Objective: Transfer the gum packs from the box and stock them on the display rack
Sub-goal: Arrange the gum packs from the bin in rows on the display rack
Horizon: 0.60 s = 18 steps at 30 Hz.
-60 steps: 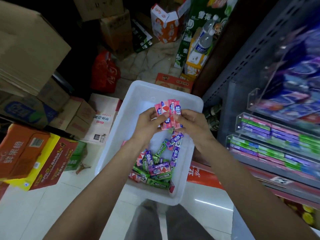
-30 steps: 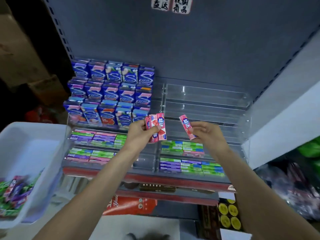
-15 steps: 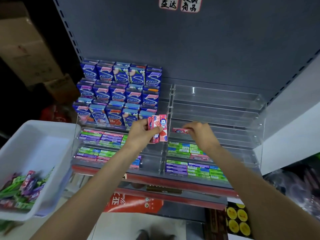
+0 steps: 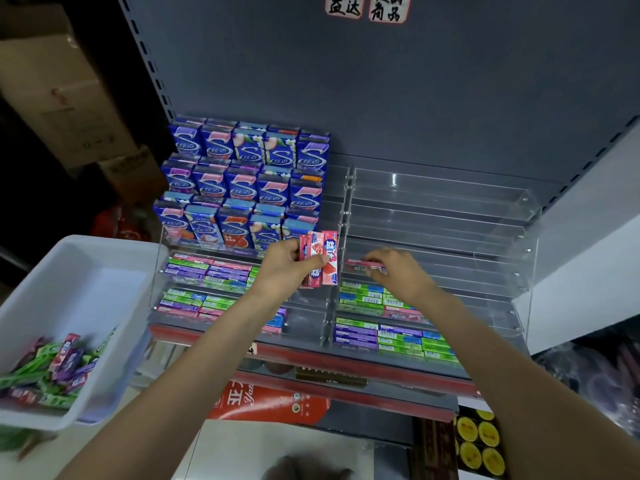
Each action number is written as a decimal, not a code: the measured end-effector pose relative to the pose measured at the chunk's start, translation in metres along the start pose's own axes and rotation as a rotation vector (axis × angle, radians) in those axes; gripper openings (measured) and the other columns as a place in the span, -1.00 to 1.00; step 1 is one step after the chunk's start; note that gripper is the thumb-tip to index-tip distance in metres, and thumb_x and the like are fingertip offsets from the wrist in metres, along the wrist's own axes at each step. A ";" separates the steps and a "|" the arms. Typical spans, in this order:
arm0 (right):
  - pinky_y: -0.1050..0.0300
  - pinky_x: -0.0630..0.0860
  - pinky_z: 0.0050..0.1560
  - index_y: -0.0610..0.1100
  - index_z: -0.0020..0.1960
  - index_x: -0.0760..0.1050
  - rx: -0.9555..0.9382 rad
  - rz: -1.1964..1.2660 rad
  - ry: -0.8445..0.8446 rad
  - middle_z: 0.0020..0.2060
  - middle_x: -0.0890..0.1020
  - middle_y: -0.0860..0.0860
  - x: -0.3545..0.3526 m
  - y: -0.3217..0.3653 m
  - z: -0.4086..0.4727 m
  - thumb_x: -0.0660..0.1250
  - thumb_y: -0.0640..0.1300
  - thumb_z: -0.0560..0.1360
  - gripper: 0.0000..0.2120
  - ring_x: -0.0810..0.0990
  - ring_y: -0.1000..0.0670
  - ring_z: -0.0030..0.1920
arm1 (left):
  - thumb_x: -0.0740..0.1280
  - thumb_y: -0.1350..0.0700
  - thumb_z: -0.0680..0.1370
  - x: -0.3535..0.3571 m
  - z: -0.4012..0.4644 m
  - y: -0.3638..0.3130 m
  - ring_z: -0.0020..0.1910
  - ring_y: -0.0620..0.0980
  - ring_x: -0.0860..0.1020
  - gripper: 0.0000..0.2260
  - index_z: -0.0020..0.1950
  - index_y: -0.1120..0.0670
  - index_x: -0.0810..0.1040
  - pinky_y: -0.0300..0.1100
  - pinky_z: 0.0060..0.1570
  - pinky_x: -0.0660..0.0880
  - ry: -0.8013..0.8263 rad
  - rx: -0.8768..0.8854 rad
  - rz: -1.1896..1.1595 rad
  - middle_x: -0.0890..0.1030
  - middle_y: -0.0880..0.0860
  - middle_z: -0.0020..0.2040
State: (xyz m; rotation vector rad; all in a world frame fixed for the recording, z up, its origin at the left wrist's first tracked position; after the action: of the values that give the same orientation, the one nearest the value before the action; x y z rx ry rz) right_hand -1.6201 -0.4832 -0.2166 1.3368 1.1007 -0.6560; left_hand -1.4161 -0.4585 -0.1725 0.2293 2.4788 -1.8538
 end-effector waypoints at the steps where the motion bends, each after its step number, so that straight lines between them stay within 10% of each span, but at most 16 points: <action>1: 0.03 0.51 0.14 -0.16 0.27 0.48 0.005 -0.008 -0.004 0.17 0.56 -0.12 0.000 0.000 0.000 0.27 -0.14 0.56 -0.70 0.56 -0.08 0.08 | 0.39 0.20 0.50 0.000 0.000 0.000 -0.21 -0.15 0.63 -0.92 -0.05 0.07 0.57 -0.37 -0.24 0.55 0.001 0.000 -0.004 0.66 0.00 -0.17; 10: 0.22 0.43 0.13 -0.16 0.32 0.44 0.011 0.043 -0.083 0.20 0.54 -0.10 -0.013 0.005 -0.009 0.28 -0.13 0.56 -0.66 0.54 -0.03 0.13 | 0.40 0.22 0.49 0.010 -0.004 -0.005 -0.25 -0.17 0.62 -0.92 -0.04 0.10 0.58 -0.40 -0.35 0.52 -0.007 -0.023 -0.048 0.65 -0.01 -0.18; 18: 0.40 0.55 -0.11 0.01 0.00 0.53 -0.004 0.862 -0.104 -0.16 0.63 0.08 -0.043 0.044 -0.028 0.36 -0.26 0.48 -0.80 0.62 0.28 -0.22 | 0.42 0.22 0.48 0.034 -0.004 -0.016 -0.31 -0.22 0.63 -0.89 -0.02 0.09 0.58 -0.39 -0.36 0.51 0.069 0.033 -0.057 0.65 -0.03 -0.21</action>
State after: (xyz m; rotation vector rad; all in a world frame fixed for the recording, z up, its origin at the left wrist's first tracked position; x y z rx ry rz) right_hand -1.6046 -0.4578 -0.1560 1.5800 0.3587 -0.0766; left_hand -1.4519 -0.4558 -0.1607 0.2299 2.5267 -1.9414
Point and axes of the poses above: each hand's wrist, its own z-axis towards the middle knuckle, its own x-axis out of the palm, y = z × x, the point moved 1 cm from there along z, towards the middle knuckle
